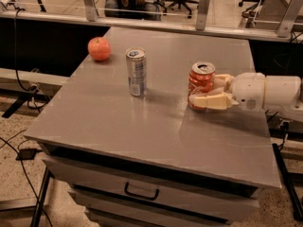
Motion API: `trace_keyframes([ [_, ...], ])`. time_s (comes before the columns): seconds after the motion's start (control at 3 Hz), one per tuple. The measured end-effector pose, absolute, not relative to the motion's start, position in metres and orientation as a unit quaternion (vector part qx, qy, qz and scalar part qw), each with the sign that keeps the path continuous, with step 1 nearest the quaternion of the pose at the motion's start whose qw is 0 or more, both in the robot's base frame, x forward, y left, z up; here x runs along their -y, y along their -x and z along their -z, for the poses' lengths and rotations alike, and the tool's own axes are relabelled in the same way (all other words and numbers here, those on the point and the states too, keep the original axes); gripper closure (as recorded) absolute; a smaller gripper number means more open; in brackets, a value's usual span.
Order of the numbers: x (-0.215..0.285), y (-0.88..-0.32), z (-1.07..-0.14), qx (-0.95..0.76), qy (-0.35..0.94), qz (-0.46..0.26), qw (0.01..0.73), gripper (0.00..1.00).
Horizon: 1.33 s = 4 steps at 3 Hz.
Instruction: Knock coke can over
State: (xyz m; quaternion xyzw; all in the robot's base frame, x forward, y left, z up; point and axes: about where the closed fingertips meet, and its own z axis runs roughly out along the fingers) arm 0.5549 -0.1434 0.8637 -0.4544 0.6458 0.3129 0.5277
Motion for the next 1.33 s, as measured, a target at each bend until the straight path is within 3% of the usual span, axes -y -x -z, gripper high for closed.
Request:
trace_keyframes([
  [1.33,0.163,-0.547,-0.912,-0.724,0.568,-0.12,0.372,1.0],
])
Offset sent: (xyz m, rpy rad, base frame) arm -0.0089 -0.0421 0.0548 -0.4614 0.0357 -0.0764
